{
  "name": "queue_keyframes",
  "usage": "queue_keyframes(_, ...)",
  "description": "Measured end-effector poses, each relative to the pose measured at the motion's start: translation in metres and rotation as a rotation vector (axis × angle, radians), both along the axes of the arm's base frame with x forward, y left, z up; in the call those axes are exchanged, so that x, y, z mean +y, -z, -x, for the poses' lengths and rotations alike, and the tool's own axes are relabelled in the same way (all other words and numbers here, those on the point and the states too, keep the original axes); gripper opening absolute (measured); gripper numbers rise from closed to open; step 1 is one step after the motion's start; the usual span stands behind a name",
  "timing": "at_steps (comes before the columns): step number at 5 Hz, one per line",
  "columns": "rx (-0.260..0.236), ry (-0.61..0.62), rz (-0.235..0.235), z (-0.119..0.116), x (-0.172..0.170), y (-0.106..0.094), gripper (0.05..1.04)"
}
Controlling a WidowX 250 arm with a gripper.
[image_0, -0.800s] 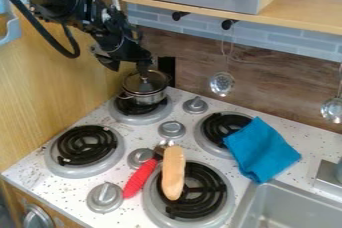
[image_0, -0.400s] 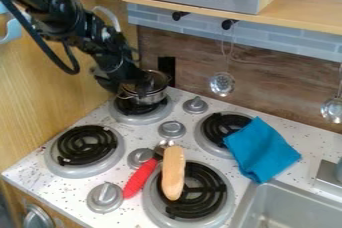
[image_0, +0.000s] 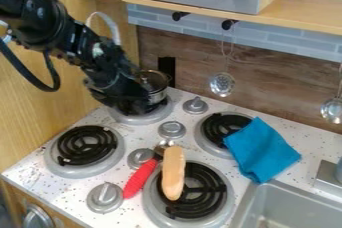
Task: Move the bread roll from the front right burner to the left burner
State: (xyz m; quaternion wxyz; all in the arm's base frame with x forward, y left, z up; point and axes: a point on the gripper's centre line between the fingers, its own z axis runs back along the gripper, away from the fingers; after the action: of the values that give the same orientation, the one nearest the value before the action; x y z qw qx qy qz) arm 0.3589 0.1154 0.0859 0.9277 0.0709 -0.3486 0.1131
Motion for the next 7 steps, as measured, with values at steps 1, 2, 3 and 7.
queue_keyframes(1,0.005,-0.033,0.048,0.012,-0.023,-0.017,1.001)
queue_keyframes(2,0.158,-0.066,0.151,0.024,-0.041,-0.017,1.001)
queue_keyframes(3,0.255,-0.111,0.288,0.029,-0.055,-0.02,1.001)
queue_keyframes(7,0.376,-0.193,0.318,0.032,-0.073,0.032,1.001)
